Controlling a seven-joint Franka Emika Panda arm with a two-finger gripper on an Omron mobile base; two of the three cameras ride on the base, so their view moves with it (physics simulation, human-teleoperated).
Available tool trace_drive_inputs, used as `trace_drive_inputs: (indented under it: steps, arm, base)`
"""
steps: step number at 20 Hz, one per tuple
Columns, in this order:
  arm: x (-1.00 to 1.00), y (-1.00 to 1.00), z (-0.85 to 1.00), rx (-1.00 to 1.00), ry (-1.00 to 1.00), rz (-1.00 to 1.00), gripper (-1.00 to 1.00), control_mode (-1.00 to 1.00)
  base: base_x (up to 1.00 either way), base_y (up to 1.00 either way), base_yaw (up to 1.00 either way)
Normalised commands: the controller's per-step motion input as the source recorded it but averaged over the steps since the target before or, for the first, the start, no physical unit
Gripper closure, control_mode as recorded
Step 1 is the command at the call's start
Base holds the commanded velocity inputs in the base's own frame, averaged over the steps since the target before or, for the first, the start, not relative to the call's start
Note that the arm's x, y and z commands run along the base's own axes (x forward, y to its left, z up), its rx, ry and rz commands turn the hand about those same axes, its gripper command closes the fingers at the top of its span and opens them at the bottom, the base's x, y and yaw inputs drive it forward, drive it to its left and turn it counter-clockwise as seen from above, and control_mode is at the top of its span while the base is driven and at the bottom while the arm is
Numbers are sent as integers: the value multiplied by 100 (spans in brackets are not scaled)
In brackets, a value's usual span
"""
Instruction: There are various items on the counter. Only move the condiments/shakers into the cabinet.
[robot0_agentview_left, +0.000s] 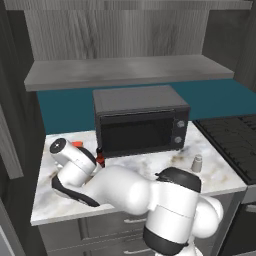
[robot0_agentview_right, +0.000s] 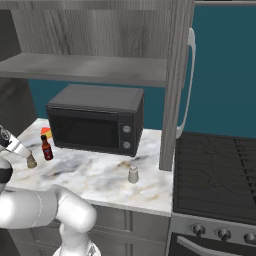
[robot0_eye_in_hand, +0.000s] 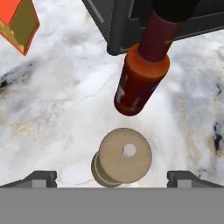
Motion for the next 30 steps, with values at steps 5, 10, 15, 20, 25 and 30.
trace_drive_inputs:
  steps: [5,10,15,20,25,30]
  arm:
    - [0,-12,0,0,0,0,-100,-100]
    - [0,-28,0,0,0,0,-100,-100]
    - [5,-8,-6,0,0,0,-100,-100]
    - [18,0,-21,0,0,0,-100,-100]
    - [32,3,-27,0,0,0,-100,-100]
    - [27,36,-19,0,0,0,-100,-100]
  base:
    - [0,0,0]
    - [0,0,0]
    - [0,0,0]
    - [0,0,0]
    - [0,0,0]
    - [0,0,0]
